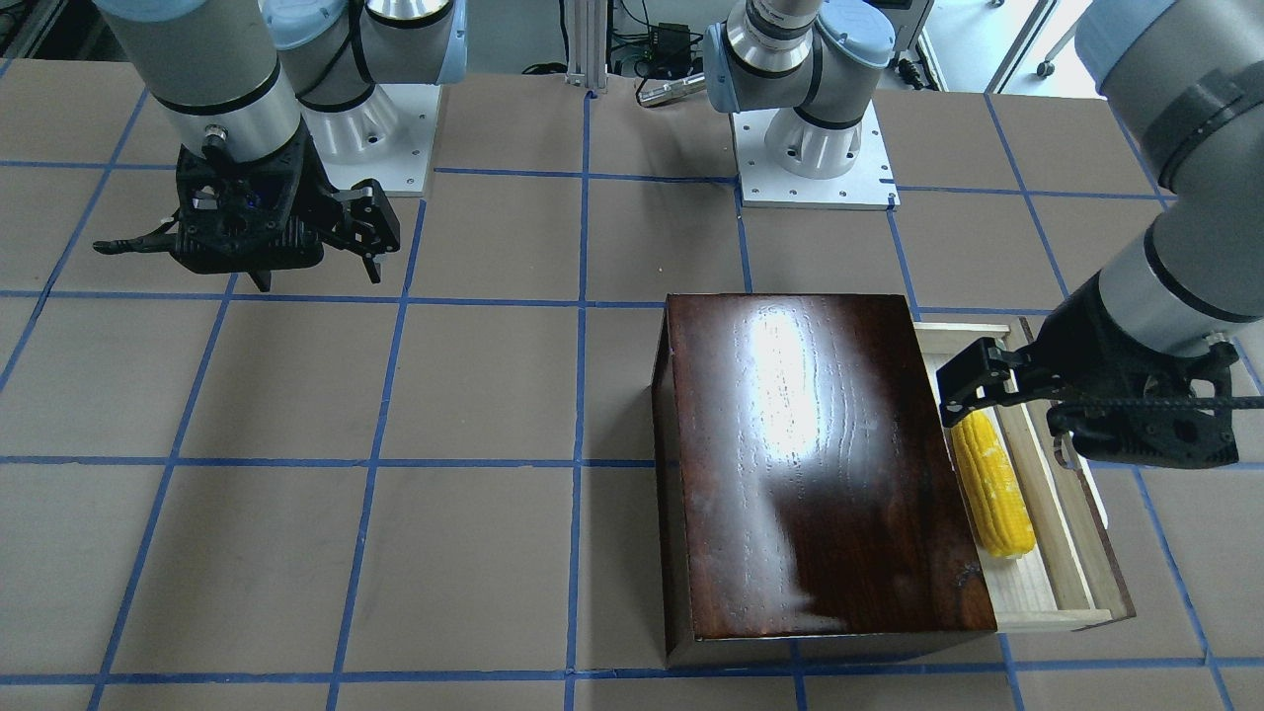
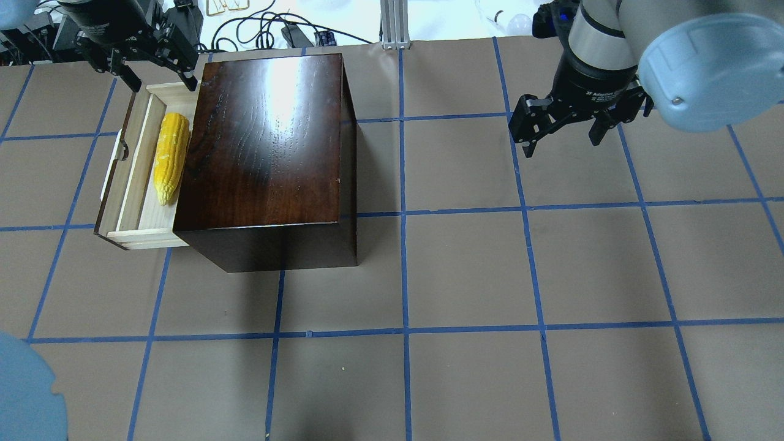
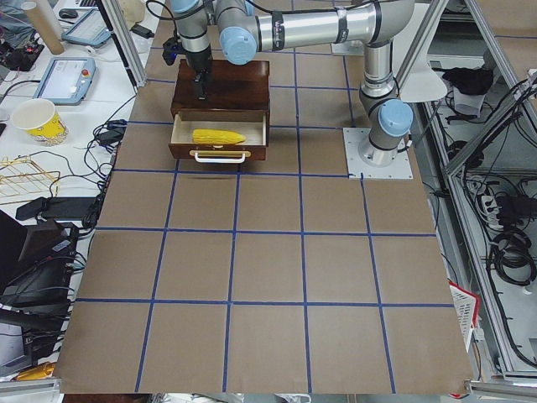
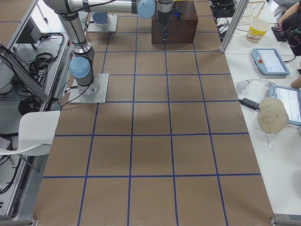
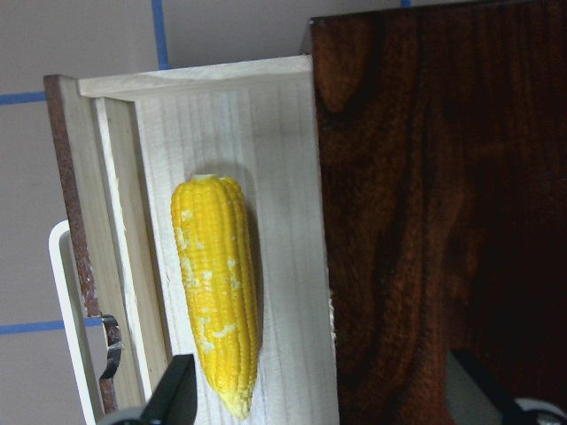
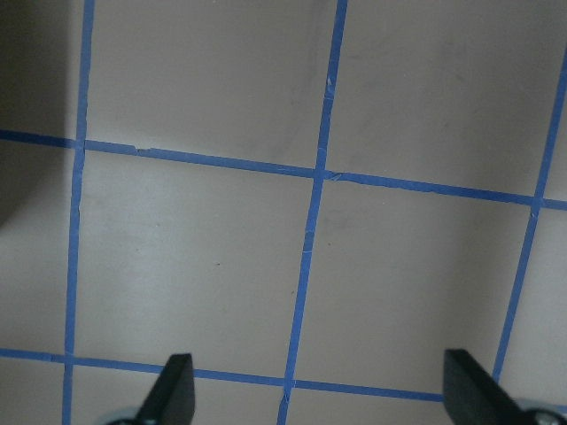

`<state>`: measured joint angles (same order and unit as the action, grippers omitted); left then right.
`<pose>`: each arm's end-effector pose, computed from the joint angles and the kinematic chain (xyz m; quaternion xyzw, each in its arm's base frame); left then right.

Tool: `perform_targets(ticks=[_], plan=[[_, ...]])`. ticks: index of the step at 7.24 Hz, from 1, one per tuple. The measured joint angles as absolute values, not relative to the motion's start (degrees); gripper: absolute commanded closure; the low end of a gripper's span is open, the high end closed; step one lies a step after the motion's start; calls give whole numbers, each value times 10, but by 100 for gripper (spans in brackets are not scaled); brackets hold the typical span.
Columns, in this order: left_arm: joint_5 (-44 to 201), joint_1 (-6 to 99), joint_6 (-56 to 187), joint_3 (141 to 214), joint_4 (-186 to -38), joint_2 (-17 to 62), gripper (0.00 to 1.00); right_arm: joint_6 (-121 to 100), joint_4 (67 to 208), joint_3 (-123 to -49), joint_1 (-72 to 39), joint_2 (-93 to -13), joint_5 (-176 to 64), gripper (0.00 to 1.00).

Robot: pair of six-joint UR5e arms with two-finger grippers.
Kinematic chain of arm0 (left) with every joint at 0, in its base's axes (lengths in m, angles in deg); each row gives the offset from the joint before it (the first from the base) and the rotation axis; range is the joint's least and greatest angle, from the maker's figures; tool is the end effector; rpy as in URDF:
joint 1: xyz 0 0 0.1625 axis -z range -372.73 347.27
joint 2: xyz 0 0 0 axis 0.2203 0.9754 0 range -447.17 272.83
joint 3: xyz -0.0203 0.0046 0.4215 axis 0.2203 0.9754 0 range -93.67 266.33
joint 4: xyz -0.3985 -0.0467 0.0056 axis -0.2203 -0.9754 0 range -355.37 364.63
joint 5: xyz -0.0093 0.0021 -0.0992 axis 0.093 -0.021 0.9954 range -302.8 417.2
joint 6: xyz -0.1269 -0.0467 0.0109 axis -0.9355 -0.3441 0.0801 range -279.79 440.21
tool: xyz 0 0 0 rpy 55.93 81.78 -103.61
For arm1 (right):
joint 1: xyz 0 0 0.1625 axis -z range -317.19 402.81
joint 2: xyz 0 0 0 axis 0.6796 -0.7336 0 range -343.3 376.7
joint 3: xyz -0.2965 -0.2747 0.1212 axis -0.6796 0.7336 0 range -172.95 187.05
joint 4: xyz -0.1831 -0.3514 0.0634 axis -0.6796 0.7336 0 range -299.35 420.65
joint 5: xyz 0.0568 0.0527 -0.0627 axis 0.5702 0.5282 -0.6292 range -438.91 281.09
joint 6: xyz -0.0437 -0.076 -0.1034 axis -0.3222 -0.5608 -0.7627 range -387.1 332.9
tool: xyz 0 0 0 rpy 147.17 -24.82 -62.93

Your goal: Open drawer and put corn inside

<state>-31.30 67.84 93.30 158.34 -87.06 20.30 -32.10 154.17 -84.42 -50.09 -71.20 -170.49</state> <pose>-0.0364 -0.6163 0.4308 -0.0318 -0.9994 -0.0074 0.0148 0.1544 -0.4856 0.4249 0.0689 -0.9975 -0.0008 0.0138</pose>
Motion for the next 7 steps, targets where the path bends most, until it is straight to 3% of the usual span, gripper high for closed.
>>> perform_targets(ticks=[7], plan=[[-318, 758, 860, 1649, -897, 140, 0, -321, 1542, -844, -501, -712, -1705, 0]])
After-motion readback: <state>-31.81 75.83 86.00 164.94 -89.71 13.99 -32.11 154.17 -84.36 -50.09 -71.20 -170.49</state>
